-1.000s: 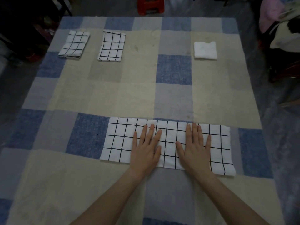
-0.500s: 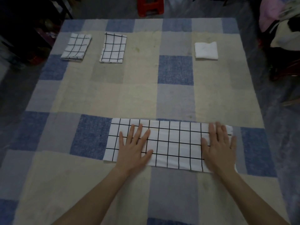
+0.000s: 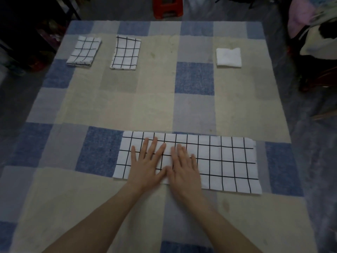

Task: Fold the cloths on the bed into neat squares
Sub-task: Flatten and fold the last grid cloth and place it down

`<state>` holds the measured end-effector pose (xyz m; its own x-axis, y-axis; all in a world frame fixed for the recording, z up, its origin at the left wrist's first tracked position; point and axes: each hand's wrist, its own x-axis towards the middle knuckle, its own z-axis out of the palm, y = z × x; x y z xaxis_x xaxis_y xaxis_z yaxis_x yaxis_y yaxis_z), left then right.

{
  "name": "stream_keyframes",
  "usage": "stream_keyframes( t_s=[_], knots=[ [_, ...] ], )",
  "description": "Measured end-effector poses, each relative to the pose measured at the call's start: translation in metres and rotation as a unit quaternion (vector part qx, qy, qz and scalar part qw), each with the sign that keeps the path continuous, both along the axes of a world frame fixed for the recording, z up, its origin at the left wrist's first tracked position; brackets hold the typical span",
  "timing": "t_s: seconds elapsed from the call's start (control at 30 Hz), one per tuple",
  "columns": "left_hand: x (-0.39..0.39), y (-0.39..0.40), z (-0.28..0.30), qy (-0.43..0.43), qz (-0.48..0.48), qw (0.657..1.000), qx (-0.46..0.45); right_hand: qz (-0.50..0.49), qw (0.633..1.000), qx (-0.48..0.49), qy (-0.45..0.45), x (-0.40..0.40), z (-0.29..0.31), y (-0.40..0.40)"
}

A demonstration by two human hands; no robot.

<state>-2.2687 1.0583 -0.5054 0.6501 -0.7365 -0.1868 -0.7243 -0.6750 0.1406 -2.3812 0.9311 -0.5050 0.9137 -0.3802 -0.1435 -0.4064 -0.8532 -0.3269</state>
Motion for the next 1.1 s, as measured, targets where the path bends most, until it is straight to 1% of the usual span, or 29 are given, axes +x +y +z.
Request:
stream_keyframes(
  t_s=[0.13, 0.3, 0.37, 0.43, 0.5, 0.57, 0.63, 0.7, 0.77, 0.87, 1.1],
  knots=[
    [-0.001, -0.001, 0.001, -0.011, 0.001, 1.0, 0.003, -0.049, 0.997, -0.038, 0.039, -0.051, 0.004, -0.052],
    [0.0, 0.001, 0.0, -0.009, 0.002, 1.0, -0.006, -0.188, 0.975, -0.065, 0.097, -0.122, 0.005, -0.126],
    [0.0, 0.0, 0.0, -0.008, 0.003, 1.0, -0.008, -0.227, 0.967, -0.076, 0.087, -0.135, 0.012, -0.142],
    [-0.001, 0.0, 0.0, -0.007, 0.003, 1.0, -0.008, -0.25, 0.963, -0.089, 0.044, -0.13, 0.021, -0.143],
    [-0.001, 0.0, 0.0, -0.007, 0.003, 1.0, -0.007, -0.221, 0.971, -0.092, -0.008, -0.105, 0.027, -0.129],
    [-0.001, 0.0, 0.0, -0.005, 0.004, 1.0, -0.007, -0.156, 0.984, -0.079, -0.037, -0.066, 0.029, -0.1],
    [0.0, 0.0, 0.001, -0.002, 0.005, 1.0, -0.004, -0.085, 0.994, -0.052, -0.041, -0.027, 0.027, -0.068],
    [-0.001, 0.0, 0.003, -0.002, 0.006, 1.0, -0.002, -0.033, 0.998, -0.052, -0.018, -0.004, 0.019, -0.052],
    [-0.001, 0.0, 0.003, -0.006, 0.006, 1.0, 0.005, -0.042, 0.997, -0.064, 0.015, 0.0, 0.009, -0.06],
    [-0.001, 0.001, 0.002, -0.011, 0.006, 1.0, 0.007, -0.075, 0.993, -0.078, 0.04, -0.022, -0.002, -0.088],
    [0.009, 0.014, -0.004, -0.001, -0.017, 1.0, -0.016, -0.155, 0.984, -0.074, 0.039, -0.045, -0.005, -0.108]
  ],
)
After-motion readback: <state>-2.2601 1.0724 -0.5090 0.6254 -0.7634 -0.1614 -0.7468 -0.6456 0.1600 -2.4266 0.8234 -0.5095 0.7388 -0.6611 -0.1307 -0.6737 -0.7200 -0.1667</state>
